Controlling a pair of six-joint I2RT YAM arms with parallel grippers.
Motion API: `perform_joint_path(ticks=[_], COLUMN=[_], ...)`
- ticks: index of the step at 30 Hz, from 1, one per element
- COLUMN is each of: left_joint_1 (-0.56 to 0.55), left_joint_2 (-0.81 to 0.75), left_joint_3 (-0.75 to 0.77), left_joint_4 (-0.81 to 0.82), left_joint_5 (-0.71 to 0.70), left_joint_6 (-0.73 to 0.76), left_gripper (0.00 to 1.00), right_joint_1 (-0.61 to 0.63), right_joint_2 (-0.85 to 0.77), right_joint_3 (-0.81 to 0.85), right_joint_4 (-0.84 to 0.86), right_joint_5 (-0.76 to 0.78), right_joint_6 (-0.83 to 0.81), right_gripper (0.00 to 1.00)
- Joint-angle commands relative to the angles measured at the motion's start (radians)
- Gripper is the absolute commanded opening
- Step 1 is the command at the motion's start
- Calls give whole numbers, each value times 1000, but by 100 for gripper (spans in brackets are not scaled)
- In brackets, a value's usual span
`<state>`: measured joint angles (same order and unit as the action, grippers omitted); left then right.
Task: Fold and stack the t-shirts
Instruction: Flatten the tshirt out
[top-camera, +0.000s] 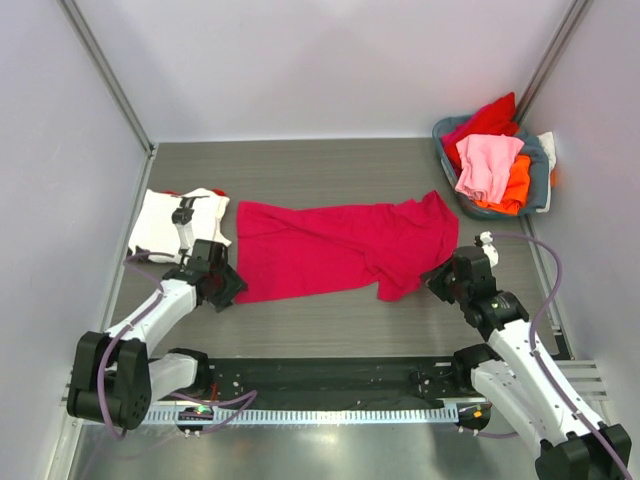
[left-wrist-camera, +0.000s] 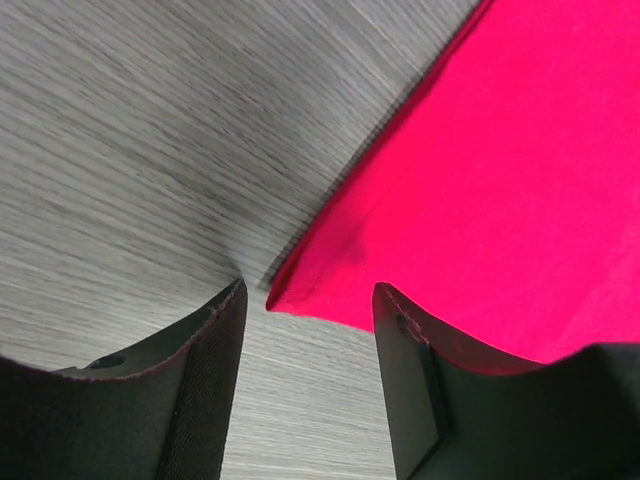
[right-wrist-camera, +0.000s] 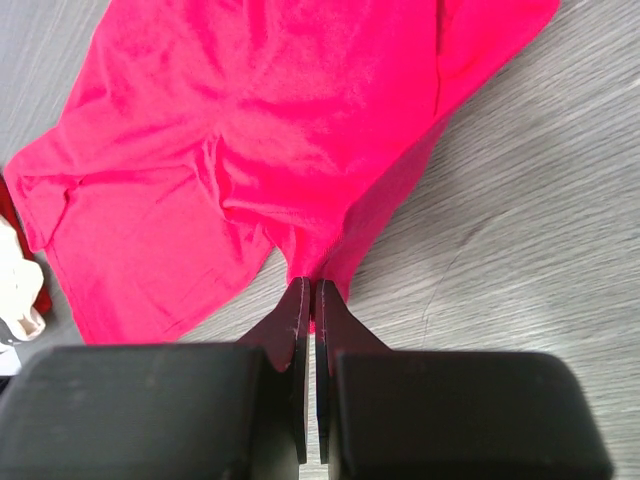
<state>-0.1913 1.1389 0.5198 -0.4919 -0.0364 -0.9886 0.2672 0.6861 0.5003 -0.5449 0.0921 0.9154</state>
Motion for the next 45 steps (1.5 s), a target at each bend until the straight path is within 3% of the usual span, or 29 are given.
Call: perform_joint_path(ticks=[1, 5, 8, 9, 15, 19, 23, 26, 30, 33, 37, 40, 45], left_joint_1=[-20, -30, -30, -30, -30, -27, -8, 10, 99, 183, 289, 311, 309], left_joint_2=[15, 41, 68, 77, 39, 18, 30, 73, 139, 144, 104, 38, -102], left_joint_3=[-14, -32, -29, -24, 51, 191, 310, 431, 669, 886, 1173, 1287, 1321], left_joint_4=[55, 90, 121, 122, 40, -78, -122, -154, -249, -348, -491, -548, -522], left_joint_5=[-17, -13, 4, 9, 1, -57, 1, 33, 145, 205, 243, 254, 289], left_joint_6=[-10, -19, -9, 5, 39, 89, 100, 94, 111, 123, 140, 124, 28], left_gripper=[55, 42, 19, 0, 0, 0, 0, 0, 0, 0, 0, 1, 1], right_joint_1=[4, 4, 4, 4, 4, 4, 4, 1, -10, -11, -11, -11, -11], right_joint_2=[-43, -66, -76, -83, -112, -105, -2, 90, 274, 302, 250, 193, 37], right_joint_3=[-20, -32, -36, -34, 1, 49, 144, 297, 683, 922, 1116, 1196, 1225], right_joint_4=[26, 25, 23, 19, -4, -20, 2, 31, 14, -10, -9, -6, 23], right_joint_5=[20, 20, 18, 18, 76, 188, 288, 336, 313, 308, 325, 345, 321], right_joint_6=[2, 4, 0, -3, -26, -10, -16, -52, -177, -225, -346, -410, -432], right_gripper=[1, 1, 1, 1, 1, 1, 1, 1, 1, 1, 1, 1, 1])
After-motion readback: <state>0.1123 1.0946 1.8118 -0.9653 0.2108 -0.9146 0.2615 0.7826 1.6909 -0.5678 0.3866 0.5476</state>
